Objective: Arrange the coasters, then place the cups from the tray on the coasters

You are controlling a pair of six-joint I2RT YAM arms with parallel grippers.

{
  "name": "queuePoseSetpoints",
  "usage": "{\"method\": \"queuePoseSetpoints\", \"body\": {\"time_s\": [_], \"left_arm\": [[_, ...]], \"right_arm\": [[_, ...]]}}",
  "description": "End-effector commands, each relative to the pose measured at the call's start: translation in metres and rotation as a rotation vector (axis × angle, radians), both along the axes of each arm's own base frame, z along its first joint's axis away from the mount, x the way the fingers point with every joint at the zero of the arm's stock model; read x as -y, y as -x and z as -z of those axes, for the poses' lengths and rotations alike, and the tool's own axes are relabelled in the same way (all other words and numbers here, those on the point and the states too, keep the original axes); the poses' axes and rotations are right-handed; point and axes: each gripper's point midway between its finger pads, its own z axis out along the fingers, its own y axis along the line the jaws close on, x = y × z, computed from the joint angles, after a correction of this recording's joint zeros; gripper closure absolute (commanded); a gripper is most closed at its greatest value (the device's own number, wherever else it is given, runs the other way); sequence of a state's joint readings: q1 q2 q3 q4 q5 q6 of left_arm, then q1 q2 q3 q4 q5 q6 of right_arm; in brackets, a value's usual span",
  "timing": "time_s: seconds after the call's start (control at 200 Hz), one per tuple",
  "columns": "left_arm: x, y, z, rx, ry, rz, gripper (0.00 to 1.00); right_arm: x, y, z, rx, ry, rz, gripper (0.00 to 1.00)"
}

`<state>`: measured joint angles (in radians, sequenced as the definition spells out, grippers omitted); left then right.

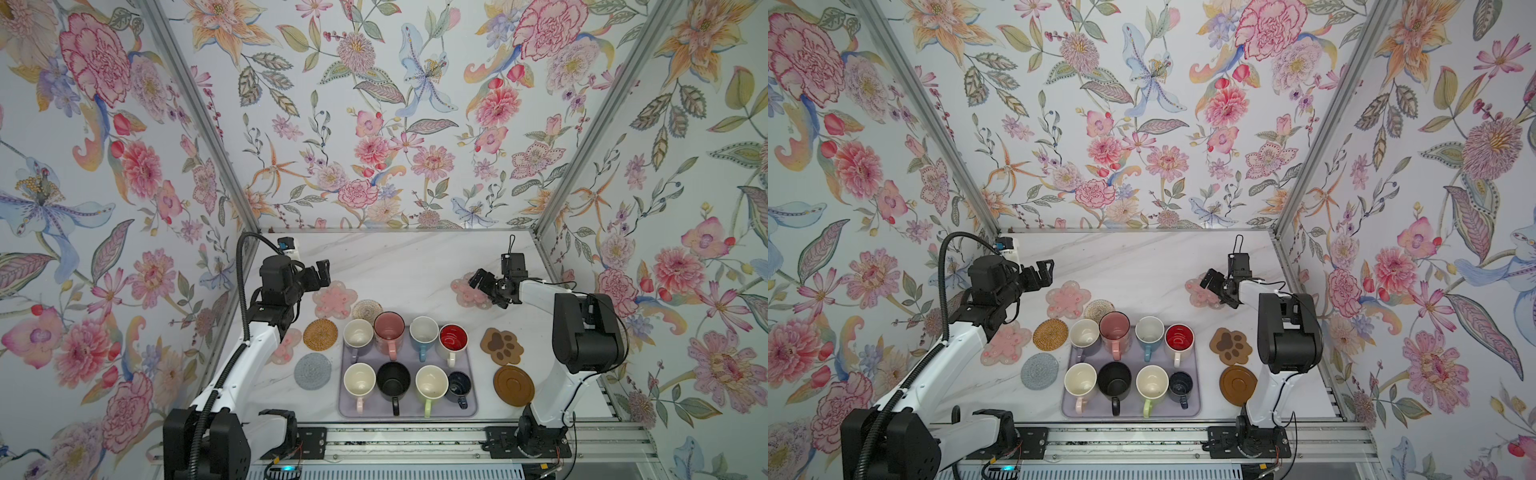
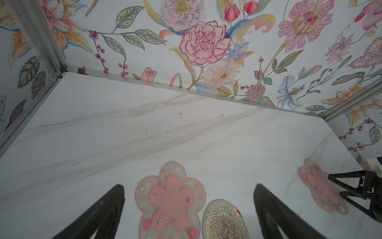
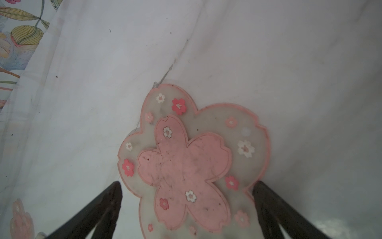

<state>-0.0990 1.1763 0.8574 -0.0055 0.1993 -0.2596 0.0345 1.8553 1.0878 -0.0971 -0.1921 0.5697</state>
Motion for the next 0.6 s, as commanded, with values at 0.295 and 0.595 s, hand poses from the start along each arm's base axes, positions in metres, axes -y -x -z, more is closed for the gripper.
{"method": "queuePoseSetpoints", "body": {"time_s": [0.295,0.595], "left_arm": [[0.016,0.002,-0.013,0.051,0.018,0.062,0.01],[0.035,-0.002,-0.054,0.138,0.073,0.129,0.01]], "right_arm": [[-0.008,0.021,0.006,-0.045,-0.026,0.018,0.01],[-0.018,0.036,0.010,-0.052,-0.030,0.039,0.01]]}}
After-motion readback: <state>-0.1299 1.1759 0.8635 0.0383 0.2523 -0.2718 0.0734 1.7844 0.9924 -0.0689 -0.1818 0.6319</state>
